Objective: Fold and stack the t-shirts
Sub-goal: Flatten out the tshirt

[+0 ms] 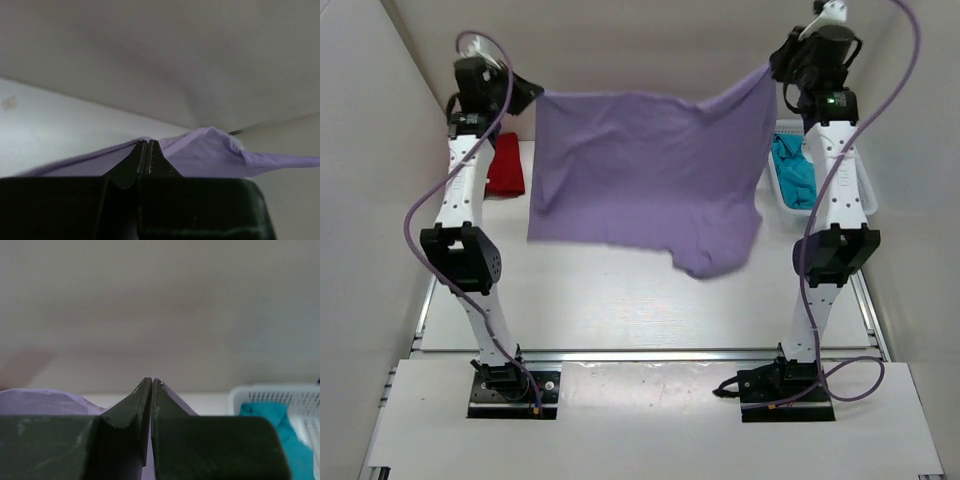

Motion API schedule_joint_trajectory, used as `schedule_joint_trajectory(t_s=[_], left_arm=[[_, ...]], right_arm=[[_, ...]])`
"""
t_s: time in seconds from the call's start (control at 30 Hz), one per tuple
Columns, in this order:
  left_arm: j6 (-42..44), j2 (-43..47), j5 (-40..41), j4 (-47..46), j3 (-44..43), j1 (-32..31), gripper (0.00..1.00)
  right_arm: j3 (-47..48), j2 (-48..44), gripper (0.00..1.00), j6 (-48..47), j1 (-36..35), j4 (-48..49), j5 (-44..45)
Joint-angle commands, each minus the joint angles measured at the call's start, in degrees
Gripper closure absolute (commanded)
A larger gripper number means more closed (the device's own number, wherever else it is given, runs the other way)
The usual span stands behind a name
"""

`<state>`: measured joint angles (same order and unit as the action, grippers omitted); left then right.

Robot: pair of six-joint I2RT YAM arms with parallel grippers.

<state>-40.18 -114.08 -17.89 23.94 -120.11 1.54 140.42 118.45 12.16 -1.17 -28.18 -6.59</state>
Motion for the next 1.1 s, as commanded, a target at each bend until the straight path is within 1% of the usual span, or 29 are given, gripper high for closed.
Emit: schedule_joint_trajectory(t_s=[0.0, 0.03, 0.07, 0.13, 0.23, 0.3, 0.33, 0.37, 0.43, 0.47, 0.5, 0.53, 0.57, 0.6, 0.63, 0.67, 0.7, 0.73, 0.77, 0.8, 0.83, 0.87, 0.93, 0.97, 1.0, 1.07], left_arm=[[-5.15, 4.83, -3.54, -2.57, -9.62, 3.54, 1.0], [-5.86, 6.75, -4.6, -6.24, -6.74, 4.69, 1.0], [-6.65, 8.42, -4.52, -7.93, -4.62, 5.66, 1.0], [-5.88, 9.66, -3.82, -7.86, -3.29, 6.19, 1.0], [-5.26, 12.03, -4.87, -7.77, -0.04, 7.59, 1.0], [-5.26, 15.01, -5.05, -10.48, 6.44, 8.74, 1.0], [-4.99, 16.16, -4.79, -10.93, 8.3, 8.74, 1.0], [-3.95, 17.39, -4.0, -11.37, 11.97, 9.0, 1.0], [-2.1, 20.82, -2.86, -11.64, 17.7, 8.65, 1.0], [-1.05, 23.88, -1.72, -13.12, 24.07, 8.05, 1.0], [-0.08, 27.13, -0.23, -14.79, 30.75, 7.78, 1.0], [0.63, 28.81, 0.31, -16.63, 37.87, 7.6, 1.0], [0.89, 32.4, 1.62, -17.78, 41.68, 7.51, 1.0], [0.98, 35.22, 2.07, -20.05, 49.37, 7.51, 1.0], [0.46, 36.38, 2.42, -21.47, 55.63, 7.95, 1.0], [0.11, 38.65, 2.77, -22.27, 58.56, 8.21, 1.0], [0.37, 39.98, 3.12, -21.93, 63.64, 8.39, 1.0], [0.37, 41.38, 3.56, -22.53, 69.0, 8.48, 1.0], [0.54, 42.88, 3.39, -22.97, 71.57, 8.74, 1.0], [0.37, 44.63, 2.78, -23.24, 76.73, 9.18, 1.0], [0.02, 45.08, 2.42, -24.98, 81.22, 9.36, 1.0], [0.11, 46.48, 2.07, -24.56, 84.75, 9.79, 1.0], [-0.33, 48.77, 1.02, -24.74, 89.41, 11.72, 1.0], [0.1, 48.87, -0.29, -24.56, 90.31, 11.47, 1.0], [1.06, 49.22, -1.26, -23.95, 91.8, 11.9, 1.0], [2.73, 50.62, -1.71, -19.65, 93.21, 12.78, 1.0]], right_arm=[[5.12, -9.73, 1.0, 2.42, 1.08, 16.05, -1.85], [5.04, -10.86, 1.0, 3.04, 2.65, 17.19, -3.85], [4.17, -12.35, 1.0, 3.56, 3.27, 17.37, -5.61], [2.67, -13.86, 1.0, 2.44, 3.11, 15.37, -5.54], [-2.85, -17.28, 1.0, 0.86, 2.31, 13.16, -5.37], [-6.63, -19.13, 1.0, -0.12, 1.88, 9.31, -5.1], [-7.69, -19.49, 1.0, 0.14, 1.87, 7.98, -4.93], [-11.27, -20.88, 1.0, 0.05, 1.7, 6.58, -4.23], [-21.55, -25.98, 1.0, -0.21, 1.52, 7.52, -2.38], [-30.73, -31.13, 1.0, -0.65, -0.83, 10.31, -1.33], [-39.69, -35.96, 1.0, -0.56, -1.11, 12.26, -0.28], [-44.4, -41.06, 1.0, 0.31, -1.55, 13.15, -0.18], [-52.97, -43.37, 1.0, -0.12, -2.51, 15.24, 0.69], [-60.8, -47.4, 1.0, 1.01, -2.78, 15.26, 0.53], [-64.79, -51.35, 1.0, 2.59, -2.87, 15.79, -0.17], [-72.84, -53.13, 1.0, 3.04, -2.79, 15.7, -2.44], [-80.32, -56.81, 1.0, 4.87, -3.57, 16.31, -2.64], [-84.22, -60.84, 1.0, 5.32, -3.92, 16.41, -2.55], [-90.78, -62.63, 0.99, 6.46, -4.19, 16.49, -2.12], [-96.07, -65.51, 1.0, 7.51, -3.93, 15.36, -2.55], [-98.21, -68.68, 1.0, 8.66, -2.62, 13.7, -3.94], [-102.23, -69.93, 1.0, 9.45, -1.91, 12.2, -6.83], [-108.66, -75.27, 1.0, 10.95, 0.37, 6.94, -11.22], [-109.21, -76.52, 1.0, 11.56, 0.73, 5.7, -12.38], [-110.44, -78.62, 1.0, 11.74, 0.99, 1.86, -14.48], [-112.21, -81.97, 1.0, 13.32, -0.05, -2.13, -15.91]])
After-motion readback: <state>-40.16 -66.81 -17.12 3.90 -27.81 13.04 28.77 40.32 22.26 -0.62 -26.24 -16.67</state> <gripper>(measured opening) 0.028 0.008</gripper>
